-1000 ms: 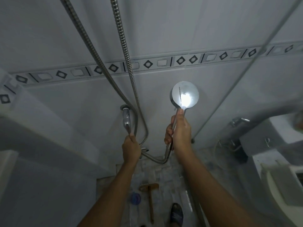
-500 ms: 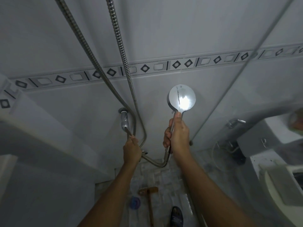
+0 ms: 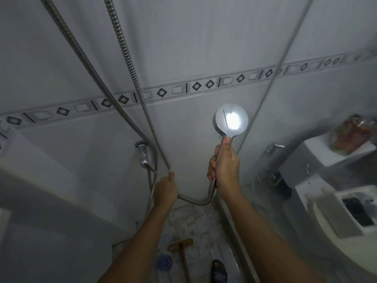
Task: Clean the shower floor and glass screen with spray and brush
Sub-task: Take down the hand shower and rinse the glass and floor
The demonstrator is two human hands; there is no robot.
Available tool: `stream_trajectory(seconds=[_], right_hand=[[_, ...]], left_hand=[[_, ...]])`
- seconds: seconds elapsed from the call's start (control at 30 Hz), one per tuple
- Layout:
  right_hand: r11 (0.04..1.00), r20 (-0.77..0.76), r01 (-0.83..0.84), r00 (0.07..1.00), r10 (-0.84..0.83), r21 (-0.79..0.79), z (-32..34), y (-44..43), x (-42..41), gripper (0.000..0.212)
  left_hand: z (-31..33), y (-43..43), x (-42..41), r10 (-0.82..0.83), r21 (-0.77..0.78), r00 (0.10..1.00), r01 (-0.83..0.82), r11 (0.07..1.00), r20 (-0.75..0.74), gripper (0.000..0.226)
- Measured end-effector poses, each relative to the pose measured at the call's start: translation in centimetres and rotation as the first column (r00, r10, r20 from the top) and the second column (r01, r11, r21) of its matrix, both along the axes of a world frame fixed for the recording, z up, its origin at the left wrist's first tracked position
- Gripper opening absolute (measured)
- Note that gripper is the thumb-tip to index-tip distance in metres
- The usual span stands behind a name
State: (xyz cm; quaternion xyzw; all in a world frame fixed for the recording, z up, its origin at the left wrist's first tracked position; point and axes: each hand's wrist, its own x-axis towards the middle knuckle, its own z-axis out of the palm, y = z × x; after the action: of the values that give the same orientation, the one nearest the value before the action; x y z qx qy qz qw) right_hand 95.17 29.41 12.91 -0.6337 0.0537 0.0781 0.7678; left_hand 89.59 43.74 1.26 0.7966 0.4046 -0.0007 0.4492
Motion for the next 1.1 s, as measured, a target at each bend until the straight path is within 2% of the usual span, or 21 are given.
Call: stream_trajectory(seconds=[0.1, 0.23, 0.33, 0.47, 0.63, 0.77, 0.9, 1.1], right_hand=[[0.994, 0.07, 0.111, 0.991, -0.11, -0.012, 3.0, -3.4, 0.2, 0.067], [0.95, 0.168, 0.312, 0.936, -0.309, 0.009, 7.5, -9.8, -0.2, 0.06], [0.914, 0.25, 0.403, 0.881, -0.401, 0.045, 10.2, -15.0, -1.9, 0.059], [0.867, 0.34, 0.491, 0.802, -0.49, 0.092, 13.6, -21.2, -5.1, 0.056], [0.843, 0.433, 0.537, 0.751, -0.498, 0.038, 15.1, -25.9, -8.5, 0.059], [0.839, 0.455, 0.544, 0.743, -0.491, 0.017, 15.1, -28.9, -11.4, 0.069], [0.851, 0.452, 0.525, 0.76, -0.467, -0.002, 14.3, -31.7, -14.5, 0.053], [0.858, 0.39, 0.509, 0.807, -0.444, -0.076, 11.7, -35.8, -19.6, 0.058]], left_hand=[[3.2, -3.3, 0.1, -0.224, 0.034, 0.973, 0.226, 0.974, -0.048, 0.088], [7.8, -9.0, 0.3, -0.562, 0.163, 0.827, 0.555, 0.816, 0.002, 0.083], [10.4, -13.3, 0.0, -0.691, 0.28, 0.718, 0.649, 0.708, 0.085, 0.073], [13.2, -18.8, -1.0, -0.768, 0.422, 0.604, 0.652, 0.63, 0.213, 0.065], [14.9, -23.9, -2.7, -0.805, 0.476, 0.527, 0.654, 0.588, 0.271, 0.061], [15.1, -27.5, -4.3, -0.818, 0.492, 0.52, 0.66, 0.568, 0.247, 0.057], [14.7, -30.7, -7.3, -0.818, 0.469, 0.542, 0.681, 0.562, 0.192, 0.051], [12.6, -34.9, -12.7, -0.844, 0.431, 0.522, 0.737, 0.52, 0.127, 0.056]])
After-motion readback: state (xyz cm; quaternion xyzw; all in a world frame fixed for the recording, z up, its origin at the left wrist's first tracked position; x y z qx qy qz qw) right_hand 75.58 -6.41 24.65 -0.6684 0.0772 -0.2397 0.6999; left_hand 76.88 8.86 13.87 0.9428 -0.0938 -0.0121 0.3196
